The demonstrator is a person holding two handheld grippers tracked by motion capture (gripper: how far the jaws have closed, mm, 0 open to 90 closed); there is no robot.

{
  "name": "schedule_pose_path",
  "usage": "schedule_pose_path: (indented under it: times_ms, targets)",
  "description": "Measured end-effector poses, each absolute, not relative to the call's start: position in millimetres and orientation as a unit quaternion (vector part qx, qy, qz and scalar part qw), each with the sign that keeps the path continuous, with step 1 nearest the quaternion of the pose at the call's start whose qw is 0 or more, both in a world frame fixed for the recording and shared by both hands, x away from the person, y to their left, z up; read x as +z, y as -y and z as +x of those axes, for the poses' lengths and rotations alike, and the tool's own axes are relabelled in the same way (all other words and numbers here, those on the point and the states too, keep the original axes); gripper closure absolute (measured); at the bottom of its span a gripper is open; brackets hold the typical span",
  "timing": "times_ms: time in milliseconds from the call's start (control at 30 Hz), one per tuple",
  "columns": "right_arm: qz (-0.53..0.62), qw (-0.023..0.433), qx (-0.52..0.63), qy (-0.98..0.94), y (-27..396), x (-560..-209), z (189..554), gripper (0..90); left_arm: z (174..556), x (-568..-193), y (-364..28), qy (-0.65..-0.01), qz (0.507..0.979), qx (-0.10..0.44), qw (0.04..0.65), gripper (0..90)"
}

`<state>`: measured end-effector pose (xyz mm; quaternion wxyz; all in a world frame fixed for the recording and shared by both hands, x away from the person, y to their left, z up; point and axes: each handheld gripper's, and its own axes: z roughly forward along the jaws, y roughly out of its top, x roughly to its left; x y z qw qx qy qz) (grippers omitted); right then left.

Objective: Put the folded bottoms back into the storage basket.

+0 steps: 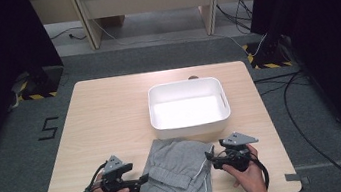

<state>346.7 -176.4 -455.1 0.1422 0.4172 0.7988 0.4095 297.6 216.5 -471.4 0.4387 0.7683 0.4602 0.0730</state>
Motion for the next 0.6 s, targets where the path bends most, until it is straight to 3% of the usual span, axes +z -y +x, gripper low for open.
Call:
schedule_pose_path:
  times_ms: [300, 600]
  targets:
    - [0.414, 0.14, 0.409, -0.801, 178.0, -454.9, 348.3, 26.8, 281.5, -473.1, -224.9, -0.468, 0.761, 0.071, 0.444, 18.7]
    - [0.408, 0.146, 0.411, -0.802, 177.9, -453.4, 348.8, 26.7, 277.2, -484.0, -205.5, -0.467, 0.767, 0.041, 0.437, 14.9]
